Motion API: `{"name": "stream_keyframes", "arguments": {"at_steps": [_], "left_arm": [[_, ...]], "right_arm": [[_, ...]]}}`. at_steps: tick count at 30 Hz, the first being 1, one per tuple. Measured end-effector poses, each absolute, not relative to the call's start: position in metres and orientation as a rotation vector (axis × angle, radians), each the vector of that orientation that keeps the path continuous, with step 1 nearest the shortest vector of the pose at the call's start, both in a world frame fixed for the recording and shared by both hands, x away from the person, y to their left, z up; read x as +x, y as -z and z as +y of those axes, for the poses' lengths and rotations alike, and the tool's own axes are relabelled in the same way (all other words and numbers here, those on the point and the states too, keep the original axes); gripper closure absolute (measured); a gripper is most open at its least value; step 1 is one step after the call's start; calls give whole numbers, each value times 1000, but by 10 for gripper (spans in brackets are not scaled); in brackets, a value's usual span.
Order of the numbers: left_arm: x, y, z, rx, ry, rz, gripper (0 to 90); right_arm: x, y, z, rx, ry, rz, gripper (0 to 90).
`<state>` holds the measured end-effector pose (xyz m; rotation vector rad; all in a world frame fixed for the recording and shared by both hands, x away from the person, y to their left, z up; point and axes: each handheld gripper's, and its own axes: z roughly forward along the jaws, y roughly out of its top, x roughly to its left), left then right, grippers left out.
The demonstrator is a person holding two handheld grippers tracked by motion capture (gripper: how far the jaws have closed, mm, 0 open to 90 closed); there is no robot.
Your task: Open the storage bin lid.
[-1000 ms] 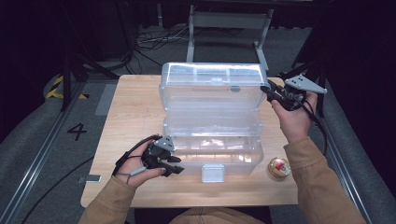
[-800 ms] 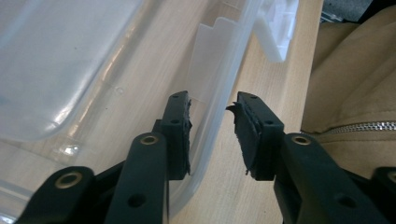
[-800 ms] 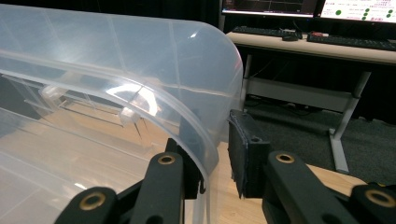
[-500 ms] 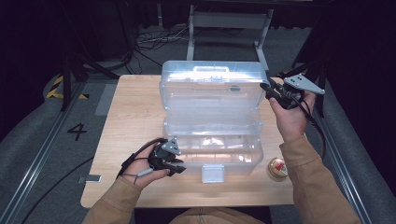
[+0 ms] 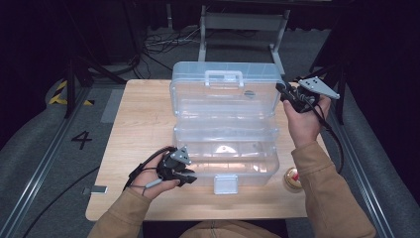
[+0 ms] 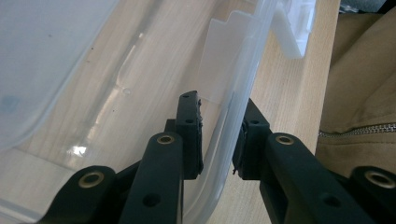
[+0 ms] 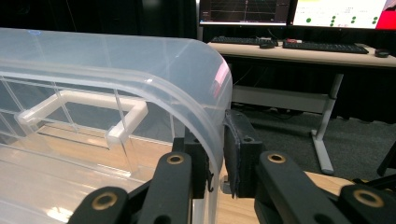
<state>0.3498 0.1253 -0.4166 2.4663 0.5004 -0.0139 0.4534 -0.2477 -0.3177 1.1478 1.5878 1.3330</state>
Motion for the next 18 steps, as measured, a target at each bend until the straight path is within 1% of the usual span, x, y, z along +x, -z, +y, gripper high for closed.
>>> {"name": "stream_keyframes", "arguments": {"at_steps": [18], "left_arm": [[350,417,125,2445,26,534,743]], "right_arm": [[471,318,-247,1159,-1313,1595,827]]}}
